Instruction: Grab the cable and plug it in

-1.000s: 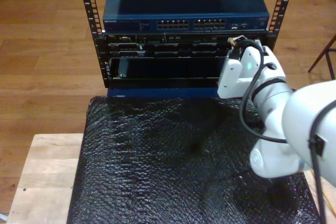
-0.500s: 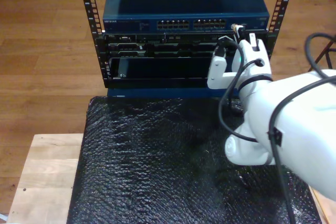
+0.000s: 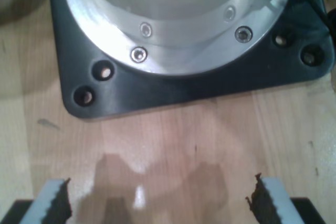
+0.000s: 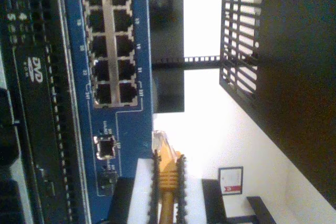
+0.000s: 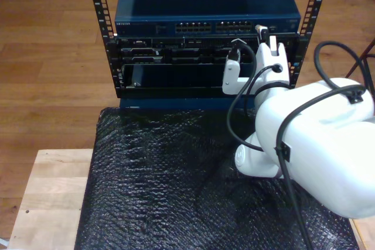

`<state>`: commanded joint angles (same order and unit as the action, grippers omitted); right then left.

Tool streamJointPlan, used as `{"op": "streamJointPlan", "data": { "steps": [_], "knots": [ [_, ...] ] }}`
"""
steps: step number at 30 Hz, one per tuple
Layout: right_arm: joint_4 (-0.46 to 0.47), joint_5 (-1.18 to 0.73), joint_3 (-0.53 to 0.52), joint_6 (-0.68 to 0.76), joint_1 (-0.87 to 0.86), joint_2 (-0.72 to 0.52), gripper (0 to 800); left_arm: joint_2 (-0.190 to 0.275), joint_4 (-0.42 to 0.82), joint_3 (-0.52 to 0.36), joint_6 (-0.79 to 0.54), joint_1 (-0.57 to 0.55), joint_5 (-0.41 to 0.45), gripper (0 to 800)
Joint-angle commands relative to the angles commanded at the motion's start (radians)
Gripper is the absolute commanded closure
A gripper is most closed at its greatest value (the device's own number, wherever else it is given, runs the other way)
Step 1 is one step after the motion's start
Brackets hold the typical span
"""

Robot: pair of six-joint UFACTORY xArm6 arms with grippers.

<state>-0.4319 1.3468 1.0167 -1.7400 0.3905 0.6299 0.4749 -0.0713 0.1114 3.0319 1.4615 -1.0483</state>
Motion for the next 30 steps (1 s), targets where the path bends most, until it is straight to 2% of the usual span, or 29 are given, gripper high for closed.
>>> {"op": "streamJointPlan", "data": {
  "steps": [5,16,30],
  "knots": [
    [-0.049,0.0,0.031,-0.002,0.02,0.023,800,0.0,0.0,0.0,0.0,0.0,0.0,0],
    [-0.086,0.0,0.057,-0.002,0.043,0.04,800,0.0,0.0,0.0,0.0,0.0,0.0,0],
    [-0.084,-0.009,0.103,0.0,0.043,0.069,800,0.0,0.0,0.0,0.0,0.0,0.0,0]
  ]
}}
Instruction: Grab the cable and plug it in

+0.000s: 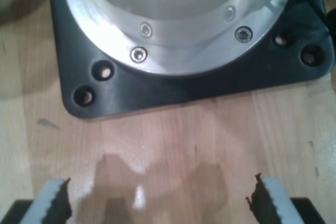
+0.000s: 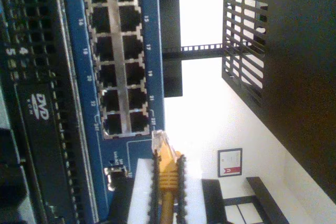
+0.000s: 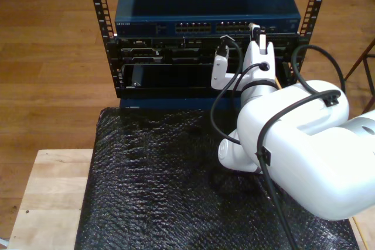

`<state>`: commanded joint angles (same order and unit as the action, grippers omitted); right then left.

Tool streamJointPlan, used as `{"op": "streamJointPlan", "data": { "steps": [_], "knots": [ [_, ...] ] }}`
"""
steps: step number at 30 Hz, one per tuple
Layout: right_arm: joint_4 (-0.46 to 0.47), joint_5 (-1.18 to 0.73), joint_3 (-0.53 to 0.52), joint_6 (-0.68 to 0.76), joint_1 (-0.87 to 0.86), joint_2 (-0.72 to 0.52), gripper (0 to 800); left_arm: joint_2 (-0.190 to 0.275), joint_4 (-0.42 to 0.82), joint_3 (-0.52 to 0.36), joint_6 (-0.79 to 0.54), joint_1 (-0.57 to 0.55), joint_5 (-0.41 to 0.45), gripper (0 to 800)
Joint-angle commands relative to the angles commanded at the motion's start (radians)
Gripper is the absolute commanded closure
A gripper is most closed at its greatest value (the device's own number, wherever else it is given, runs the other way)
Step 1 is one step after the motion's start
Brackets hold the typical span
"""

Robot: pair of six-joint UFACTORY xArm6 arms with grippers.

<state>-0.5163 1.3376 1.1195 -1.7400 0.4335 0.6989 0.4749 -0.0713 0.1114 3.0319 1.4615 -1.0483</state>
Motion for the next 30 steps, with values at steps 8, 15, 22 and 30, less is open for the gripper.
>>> {"op": "streamJointPlan", "data": {
  "steps": [8,15,22,30],
  "knots": [
    [0.0,0.0,0.005,0.0,0.002,0.005,800,0.0,0.0,0.0,0.0,0.0,0.0,0],
    [0.002,-0.006,0.046,0.0,0.0,0.026,800,0.0,0.0,0.0,0.0,0.0,0.0,0],
    [0.0,-0.011,0.058,0.0,0.0,0.037,800,0.0,0.0,0.0,0.0,0.0,0.0,0],
    [0.0,-0.012,0.064,0.0,0.0,0.049,800,0.0,0.0,0.0,0.0,0.0,0.0,0]
  ]
}}
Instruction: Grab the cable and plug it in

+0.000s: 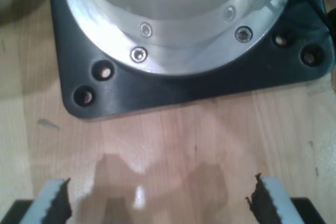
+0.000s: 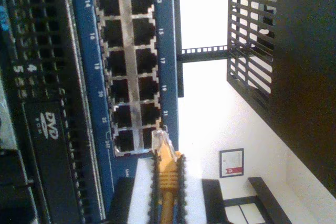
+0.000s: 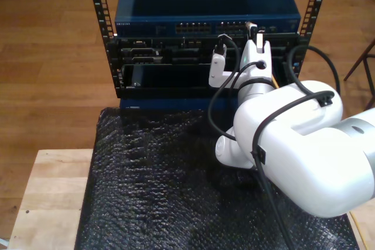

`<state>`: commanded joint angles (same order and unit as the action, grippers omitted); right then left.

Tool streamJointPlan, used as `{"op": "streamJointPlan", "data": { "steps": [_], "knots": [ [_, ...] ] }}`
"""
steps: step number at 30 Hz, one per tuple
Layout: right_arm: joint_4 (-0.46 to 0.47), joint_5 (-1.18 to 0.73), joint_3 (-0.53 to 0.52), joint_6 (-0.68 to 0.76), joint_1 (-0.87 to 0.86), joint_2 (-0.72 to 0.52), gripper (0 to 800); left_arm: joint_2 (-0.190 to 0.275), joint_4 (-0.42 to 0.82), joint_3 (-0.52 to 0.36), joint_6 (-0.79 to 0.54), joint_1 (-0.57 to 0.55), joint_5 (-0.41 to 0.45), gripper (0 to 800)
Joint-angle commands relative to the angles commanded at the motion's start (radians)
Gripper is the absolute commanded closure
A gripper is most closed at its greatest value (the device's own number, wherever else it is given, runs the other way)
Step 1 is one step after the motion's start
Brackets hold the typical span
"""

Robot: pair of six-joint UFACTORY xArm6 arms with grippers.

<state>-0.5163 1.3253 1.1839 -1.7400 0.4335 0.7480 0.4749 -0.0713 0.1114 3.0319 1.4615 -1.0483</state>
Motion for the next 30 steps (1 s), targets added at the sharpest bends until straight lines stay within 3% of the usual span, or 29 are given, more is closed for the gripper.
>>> {"op": "streamJointPlan", "data": {
  "steps": [30],
  "knots": [
    [-0.002,0.0,0.037,0.003,-0.003,0.025,800,0.0,0.0,0.0,0.0,0.0,0.0,0]
  ]
}}
